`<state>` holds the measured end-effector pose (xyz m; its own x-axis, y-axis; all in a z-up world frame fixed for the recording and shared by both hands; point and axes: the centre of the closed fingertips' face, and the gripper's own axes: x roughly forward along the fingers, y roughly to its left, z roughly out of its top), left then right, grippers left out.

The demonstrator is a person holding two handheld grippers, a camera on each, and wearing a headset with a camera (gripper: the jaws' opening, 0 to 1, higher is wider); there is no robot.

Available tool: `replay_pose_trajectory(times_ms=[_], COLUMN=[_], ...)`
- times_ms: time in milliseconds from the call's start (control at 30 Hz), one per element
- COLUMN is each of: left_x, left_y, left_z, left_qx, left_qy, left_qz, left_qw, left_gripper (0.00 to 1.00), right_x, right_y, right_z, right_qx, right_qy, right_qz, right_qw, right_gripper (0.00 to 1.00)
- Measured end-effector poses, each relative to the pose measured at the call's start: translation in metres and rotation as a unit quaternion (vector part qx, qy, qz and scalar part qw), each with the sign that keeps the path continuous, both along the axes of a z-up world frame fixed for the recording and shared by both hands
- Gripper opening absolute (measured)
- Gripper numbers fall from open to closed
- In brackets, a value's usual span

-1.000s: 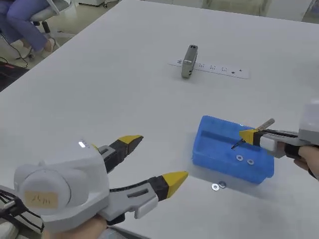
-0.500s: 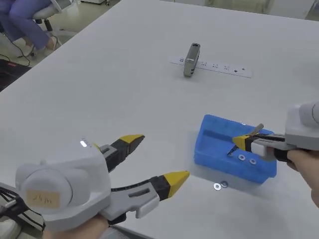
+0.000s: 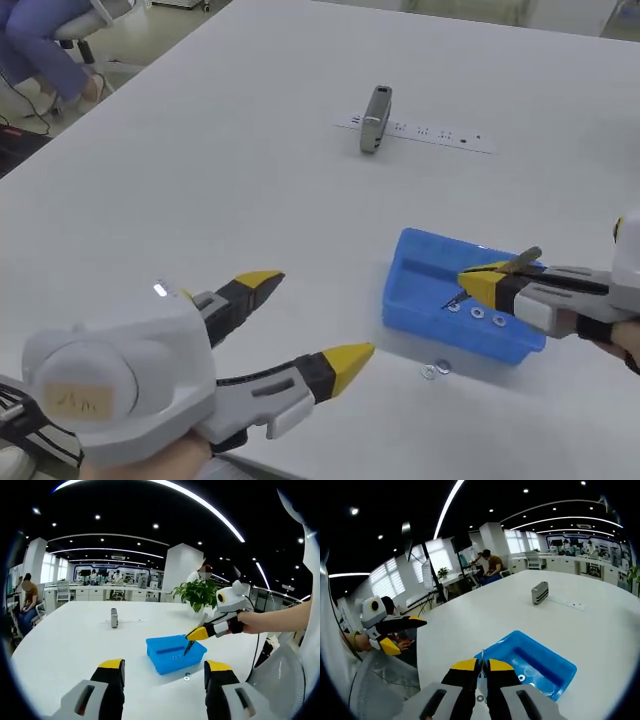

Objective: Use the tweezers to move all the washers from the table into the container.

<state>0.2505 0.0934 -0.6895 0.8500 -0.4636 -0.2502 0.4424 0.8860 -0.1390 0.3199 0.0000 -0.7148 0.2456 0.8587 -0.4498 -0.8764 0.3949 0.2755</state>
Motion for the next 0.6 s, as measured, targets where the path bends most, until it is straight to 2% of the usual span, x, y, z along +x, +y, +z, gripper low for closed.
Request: replay_pose_trajectory(times_ms=[33, 167, 300, 367, 467, 600], left_x=[0.000, 0.000, 0.000, 0.000, 0.000, 0.000], left_y=[0.000, -0.001, -0.001, 0.001, 0.001, 0.000], left_z=[0.000, 0.001, 0.001, 0.000, 0.001, 0.001], left_qx=[0.000, 0.000, -0.002, -0.002, -0.003, -0.003], left_qy=[0.000, 0.000, 0.000, -0.001, -0.001, -0.001], left_qz=[-0.001, -0.001, -0.001, 0.001, 0.001, 0.002], left_qw=[1.0000, 1.0000, 1.0000, 1.0000, 1.0000, 1.0000], left_gripper=[0.65, 0.65, 0.65, 0.65, 0.65, 0.64], right_x=[-0.005, -0.020, -0.025, -0.027, -0.027, -0.025], right_y=[0.001, 0.000, 0.001, 0.001, 0.001, 0.003], right_z=[-0.003, -0.031, -0.050, -0.059, -0.063, -0.059], right_qx=[-0.005, -0.050, -0.061, -0.076, -0.083, -0.081], right_qy=[0.001, 0.011, 0.029, 0.030, 0.029, 0.023], right_qz=[0.008, 0.034, 0.037, 0.040, 0.042, 0.039], right_qw=[1.0000, 0.9981, 0.9970, 0.9959, 0.9952, 0.9957], right_gripper=[0.03, 0.03, 0.03, 0.03, 0.03, 0.04])
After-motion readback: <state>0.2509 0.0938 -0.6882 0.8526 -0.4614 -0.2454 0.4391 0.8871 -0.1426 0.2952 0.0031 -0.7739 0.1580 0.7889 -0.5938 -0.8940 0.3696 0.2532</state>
